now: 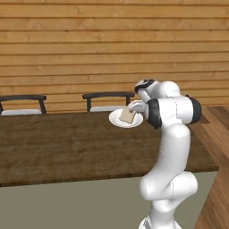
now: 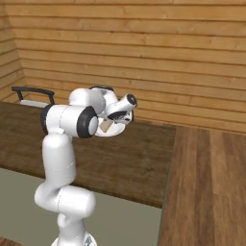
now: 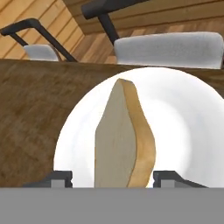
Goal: Start the toaster. Once the lever pops up, take the bread to the plate on the dining counter.
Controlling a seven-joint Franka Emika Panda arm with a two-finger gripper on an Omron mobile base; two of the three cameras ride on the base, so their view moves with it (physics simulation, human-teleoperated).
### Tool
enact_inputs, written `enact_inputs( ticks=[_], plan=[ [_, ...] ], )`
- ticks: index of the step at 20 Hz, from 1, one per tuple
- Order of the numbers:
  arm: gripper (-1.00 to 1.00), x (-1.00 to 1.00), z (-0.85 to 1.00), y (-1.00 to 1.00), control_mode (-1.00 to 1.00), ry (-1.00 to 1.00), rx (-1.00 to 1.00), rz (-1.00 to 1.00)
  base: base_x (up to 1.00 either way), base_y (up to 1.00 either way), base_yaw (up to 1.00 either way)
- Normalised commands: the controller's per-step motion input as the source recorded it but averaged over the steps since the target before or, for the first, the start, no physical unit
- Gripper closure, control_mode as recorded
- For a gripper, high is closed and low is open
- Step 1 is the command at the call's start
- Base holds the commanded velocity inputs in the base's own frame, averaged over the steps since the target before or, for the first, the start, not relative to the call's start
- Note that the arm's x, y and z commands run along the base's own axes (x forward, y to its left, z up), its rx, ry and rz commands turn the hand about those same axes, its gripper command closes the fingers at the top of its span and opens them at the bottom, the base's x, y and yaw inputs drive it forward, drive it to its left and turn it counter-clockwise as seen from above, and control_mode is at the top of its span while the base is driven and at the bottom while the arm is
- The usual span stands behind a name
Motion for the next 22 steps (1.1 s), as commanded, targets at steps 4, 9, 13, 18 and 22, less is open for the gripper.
enact_inputs(
  ticks=[4,9,13,18,22],
  plan=[
    [-1.0,0.0,0.04,-0.04,-1.0,-0.01,-0.11,0.0,0.0,0.0,0.0],
    [-1.0,0.0,0.25,-0.21,-1.0,-0.03,-0.09,0.0,0.0,0.0,0.0],
    [-1.0,-0.32,0.19,-0.21,-1.0,-0.01,-0.09,0.0,0.0,0.0,0.0],
    [-1.0,-0.55,0.05,0.0,-1.0,-0.04,-0.12,0.0,0.0,0.0,0.0],
    [-1.0,-0.91,0.56,0.09,-1.0,-0.02,-0.06,-0.01,0.0,0.0,0.0]
  ],
)
